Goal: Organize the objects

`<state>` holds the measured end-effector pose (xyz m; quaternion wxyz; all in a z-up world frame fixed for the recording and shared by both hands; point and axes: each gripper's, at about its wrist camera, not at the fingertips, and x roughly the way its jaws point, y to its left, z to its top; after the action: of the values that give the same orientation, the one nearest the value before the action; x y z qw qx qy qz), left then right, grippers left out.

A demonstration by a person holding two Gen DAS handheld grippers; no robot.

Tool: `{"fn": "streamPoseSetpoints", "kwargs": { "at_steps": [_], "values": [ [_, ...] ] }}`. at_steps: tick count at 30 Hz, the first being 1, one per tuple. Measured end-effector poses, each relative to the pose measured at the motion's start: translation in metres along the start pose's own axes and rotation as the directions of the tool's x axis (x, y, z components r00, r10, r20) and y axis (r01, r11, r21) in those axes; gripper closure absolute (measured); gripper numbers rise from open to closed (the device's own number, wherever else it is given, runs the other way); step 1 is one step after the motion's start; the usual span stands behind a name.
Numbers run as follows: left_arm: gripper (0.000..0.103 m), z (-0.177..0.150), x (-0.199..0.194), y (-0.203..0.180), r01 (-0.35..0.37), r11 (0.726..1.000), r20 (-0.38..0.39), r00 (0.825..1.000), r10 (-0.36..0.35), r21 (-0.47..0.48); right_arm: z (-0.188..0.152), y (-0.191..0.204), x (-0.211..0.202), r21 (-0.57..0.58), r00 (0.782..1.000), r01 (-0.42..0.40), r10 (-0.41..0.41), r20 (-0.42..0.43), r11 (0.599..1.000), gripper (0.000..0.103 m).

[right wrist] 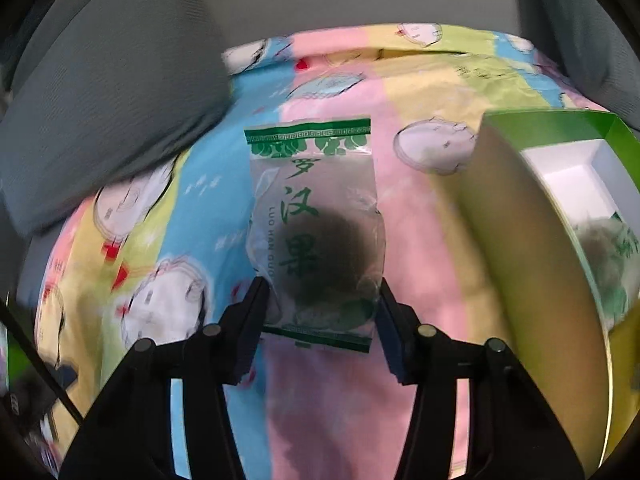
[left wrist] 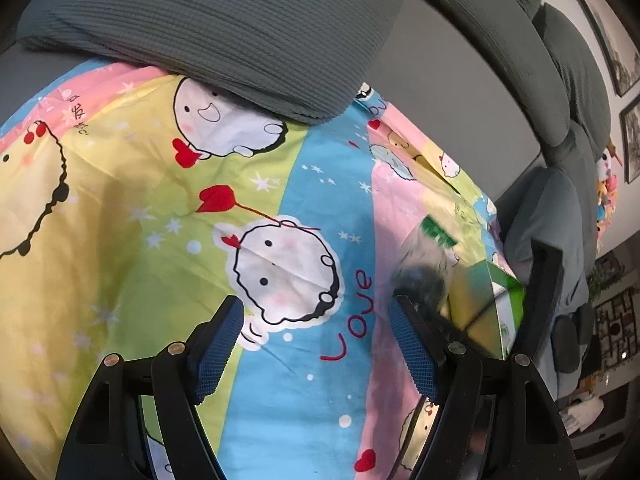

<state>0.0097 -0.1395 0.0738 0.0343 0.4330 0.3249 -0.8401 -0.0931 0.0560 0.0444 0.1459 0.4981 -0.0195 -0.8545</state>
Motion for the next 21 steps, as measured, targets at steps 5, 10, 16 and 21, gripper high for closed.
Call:
{"fn": "streamPoseSetpoints", "kwargs": {
  "at_steps": [5,10,16,21],
  "values": [
    [0.027,0.002,-0.003,0.007,-0.007,1.000,0.009,1.000,0.007,-0.020,-0.026,0.021,-0.019,-0.113,0.997,-0.058,0.051,-0.061,0.992,0.052],
    [0.027,0.001,-0.002,0.012,-0.007,0.999,-0.003,1.000,0.007,-0.040,-0.047,0.034,-0.040,-0.267,0.995,-0.086,0.068,-0.078,0.960,0.052],
    [0.027,-0.001,0.002,0.013,0.053,0.997,-0.027,0.998,-0.054,-0.060,-0.050,0.025,-0.057,-0.295,0.988,-0.137,0.111,-0.104,0.946,0.048],
    [0.027,-0.002,0.008,0.012,0.058,0.996,-0.062,0.996,-0.062,-0.067,-0.039,0.011,-0.077,-0.250,0.980,-0.197,0.193,-0.041,0.948,0.035]
  ]
}}
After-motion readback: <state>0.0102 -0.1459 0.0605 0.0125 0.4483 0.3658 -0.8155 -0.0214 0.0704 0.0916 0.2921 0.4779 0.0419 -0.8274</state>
